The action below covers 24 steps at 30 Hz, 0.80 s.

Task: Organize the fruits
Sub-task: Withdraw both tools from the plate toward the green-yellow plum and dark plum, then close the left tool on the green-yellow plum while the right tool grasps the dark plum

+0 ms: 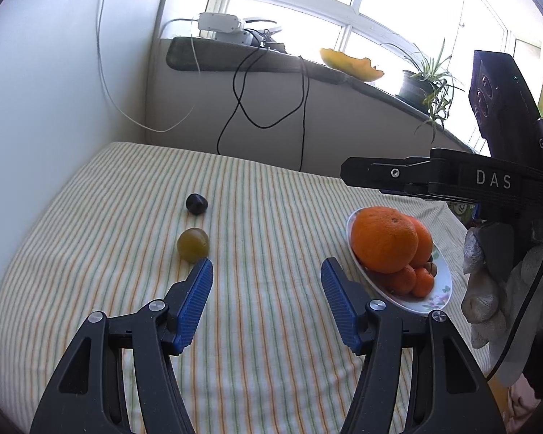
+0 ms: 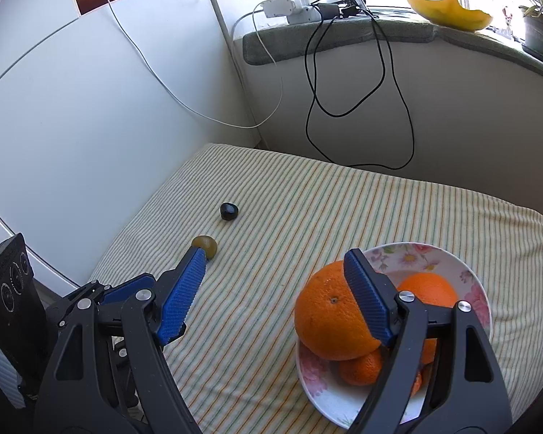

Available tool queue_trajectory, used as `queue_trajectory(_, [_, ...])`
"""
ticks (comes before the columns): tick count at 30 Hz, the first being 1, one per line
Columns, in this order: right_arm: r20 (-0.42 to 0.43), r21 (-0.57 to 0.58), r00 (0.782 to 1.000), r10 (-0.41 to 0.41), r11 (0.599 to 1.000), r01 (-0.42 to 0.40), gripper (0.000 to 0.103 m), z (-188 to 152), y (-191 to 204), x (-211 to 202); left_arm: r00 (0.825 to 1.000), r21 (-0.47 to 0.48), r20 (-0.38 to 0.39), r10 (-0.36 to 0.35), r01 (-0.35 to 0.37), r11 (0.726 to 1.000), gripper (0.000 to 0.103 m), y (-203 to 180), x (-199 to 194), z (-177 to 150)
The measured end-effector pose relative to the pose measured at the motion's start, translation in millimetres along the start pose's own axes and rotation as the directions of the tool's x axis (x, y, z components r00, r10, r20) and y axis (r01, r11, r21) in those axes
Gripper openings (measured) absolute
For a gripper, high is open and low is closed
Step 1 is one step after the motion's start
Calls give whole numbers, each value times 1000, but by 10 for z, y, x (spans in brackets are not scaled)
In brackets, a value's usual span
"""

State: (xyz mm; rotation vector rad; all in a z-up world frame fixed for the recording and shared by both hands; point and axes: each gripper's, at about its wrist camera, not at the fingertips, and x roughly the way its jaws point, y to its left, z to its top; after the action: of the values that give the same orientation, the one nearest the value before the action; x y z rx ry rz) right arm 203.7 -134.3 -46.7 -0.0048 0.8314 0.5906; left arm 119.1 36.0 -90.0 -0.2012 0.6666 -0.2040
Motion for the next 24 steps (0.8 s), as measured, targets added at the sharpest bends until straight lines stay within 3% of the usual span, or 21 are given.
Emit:
queue_trajectory(14, [-116,25,989,89,996,-87,81,285,363,753,999,-68,-44,15,-18,998,61,458,342,85])
queue_trajectory(16, [-136,45,985,104,994,-99,81,316,372,873,998,-73,-55,9,-13,997,55,492,408,90])
queue_trajectory(18, [-153,54,981,115,993,-108,78,348,394,987,998,-74,-67,3,-8,997,53,510,473,90])
queue_trajectory(20, [-178,59,976,123,992,-114,68,379,421,1118,997,-77,-76,0,-6,997,53,526,528,92])
queue_trajectory(24, [-220,78,968,122,991,-107,62,429,449,1378,996,-81,-91,-4,-4,997,46,578,621,105])
